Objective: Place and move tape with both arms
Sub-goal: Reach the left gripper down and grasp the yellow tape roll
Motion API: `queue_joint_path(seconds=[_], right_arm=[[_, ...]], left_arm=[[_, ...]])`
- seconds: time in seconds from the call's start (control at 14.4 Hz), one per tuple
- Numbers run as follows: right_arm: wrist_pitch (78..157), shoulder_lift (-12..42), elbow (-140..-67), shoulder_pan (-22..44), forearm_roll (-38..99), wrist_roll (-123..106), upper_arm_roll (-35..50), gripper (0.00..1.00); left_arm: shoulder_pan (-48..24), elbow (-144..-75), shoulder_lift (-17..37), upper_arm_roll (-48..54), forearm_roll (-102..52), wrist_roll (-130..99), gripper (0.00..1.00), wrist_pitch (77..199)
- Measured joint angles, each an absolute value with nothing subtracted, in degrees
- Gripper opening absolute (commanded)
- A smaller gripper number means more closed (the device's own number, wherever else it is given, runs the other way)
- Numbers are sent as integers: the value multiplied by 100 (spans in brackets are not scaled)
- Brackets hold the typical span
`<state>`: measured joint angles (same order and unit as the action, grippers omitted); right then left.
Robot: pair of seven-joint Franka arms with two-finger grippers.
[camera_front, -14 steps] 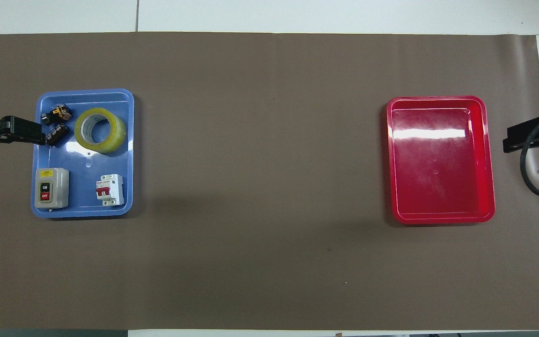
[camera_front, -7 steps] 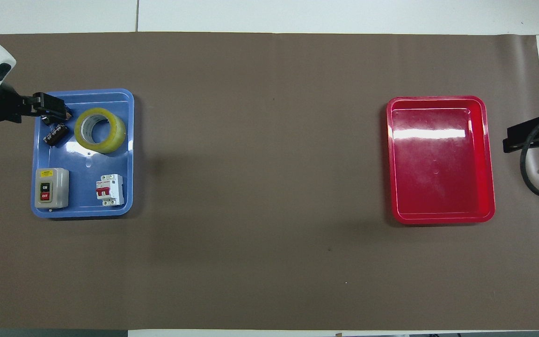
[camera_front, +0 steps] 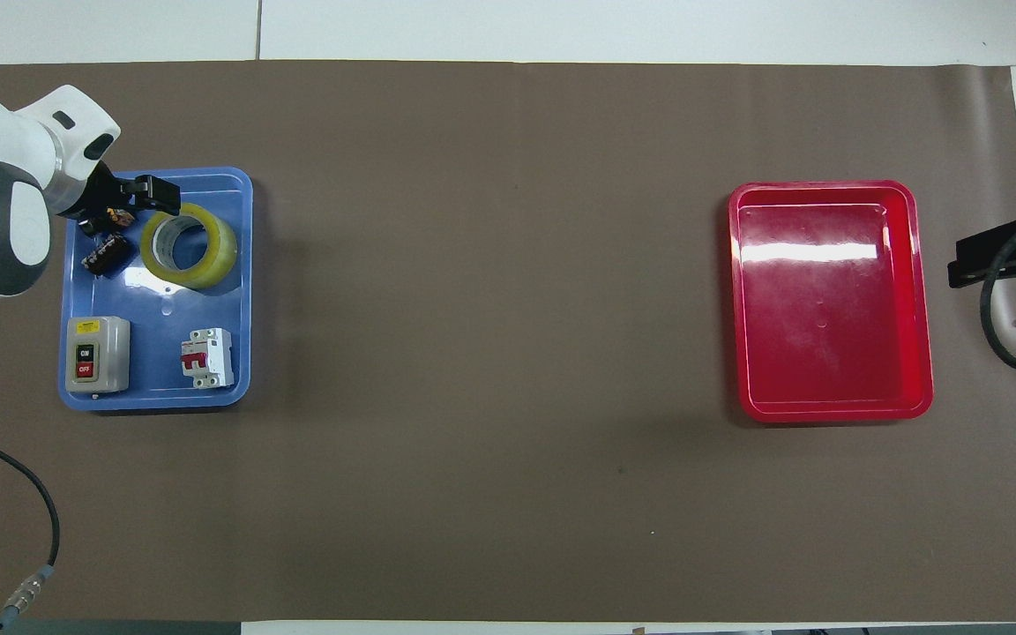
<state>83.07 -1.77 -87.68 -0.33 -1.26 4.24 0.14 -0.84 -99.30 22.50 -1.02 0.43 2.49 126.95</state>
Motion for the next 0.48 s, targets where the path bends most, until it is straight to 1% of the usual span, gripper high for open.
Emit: queue_joint_path(seconds=[0.35, 0.42, 0.48], right_arm=[[8307, -177, -8768, -33, -126, 424, 14, 100], [8307, -177, -8768, -33, -126, 424, 14, 100], [8307, -177, -8768, -33, -126, 424, 14, 100]], left_arm=[[48, -10565, 2326, -103, 43, 306, 100, 13477], [48, -10621, 2326, -102, 43, 306, 96, 13530], [48, -10636, 2325, -102, 43, 306, 72, 13538]])
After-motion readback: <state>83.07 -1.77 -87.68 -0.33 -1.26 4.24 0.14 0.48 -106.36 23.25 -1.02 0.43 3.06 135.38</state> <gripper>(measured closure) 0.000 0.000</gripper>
